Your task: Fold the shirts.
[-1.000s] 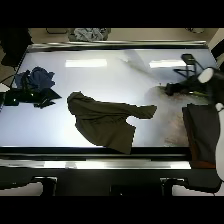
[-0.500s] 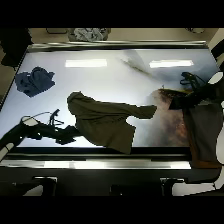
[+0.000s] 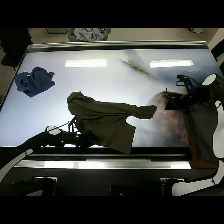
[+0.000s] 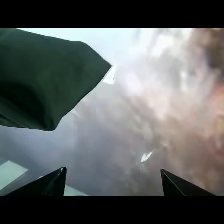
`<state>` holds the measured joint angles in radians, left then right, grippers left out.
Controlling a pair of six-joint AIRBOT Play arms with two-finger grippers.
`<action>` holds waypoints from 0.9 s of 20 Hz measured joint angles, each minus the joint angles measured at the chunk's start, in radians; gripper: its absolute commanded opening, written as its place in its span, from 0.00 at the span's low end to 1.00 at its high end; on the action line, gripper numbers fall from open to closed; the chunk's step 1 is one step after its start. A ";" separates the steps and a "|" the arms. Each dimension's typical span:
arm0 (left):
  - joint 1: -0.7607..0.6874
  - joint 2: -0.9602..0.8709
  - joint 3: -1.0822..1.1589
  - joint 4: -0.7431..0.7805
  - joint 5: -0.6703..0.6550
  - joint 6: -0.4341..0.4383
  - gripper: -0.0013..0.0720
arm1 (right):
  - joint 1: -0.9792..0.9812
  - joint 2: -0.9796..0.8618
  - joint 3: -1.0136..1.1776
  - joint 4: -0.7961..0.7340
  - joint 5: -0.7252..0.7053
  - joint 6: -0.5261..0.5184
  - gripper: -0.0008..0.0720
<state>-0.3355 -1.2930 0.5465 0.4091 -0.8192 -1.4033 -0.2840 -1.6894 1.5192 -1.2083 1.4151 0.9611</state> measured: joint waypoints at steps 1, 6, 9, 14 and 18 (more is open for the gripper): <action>-0.020 -0.006 -0.001 -0.016 0.043 -0.014 0.20 | 0.001 -0.007 -0.009 0.014 -0.001 0.000 0.94; -0.061 -0.011 0.000 -0.056 0.146 -0.040 0.06 | 0.030 -0.027 -0.102 0.062 -0.072 0.000 0.94; -0.067 0.012 0.001 -0.063 0.166 -0.026 0.06 | 0.061 -0.050 -0.138 0.116 -0.148 -0.001 0.93; -0.070 0.074 0.002 -0.068 0.177 -0.006 0.06 | 0.093 -0.093 -0.155 0.244 -0.266 0.016 0.25; -0.067 0.127 0.008 -0.068 0.179 0.062 0.06 | 0.105 -0.105 -0.159 0.261 -0.306 0.040 0.07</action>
<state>-0.4023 -1.1664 0.5549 0.3412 -0.6399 -1.3411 -0.1795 -1.7943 1.3605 -0.9478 1.1088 1.0016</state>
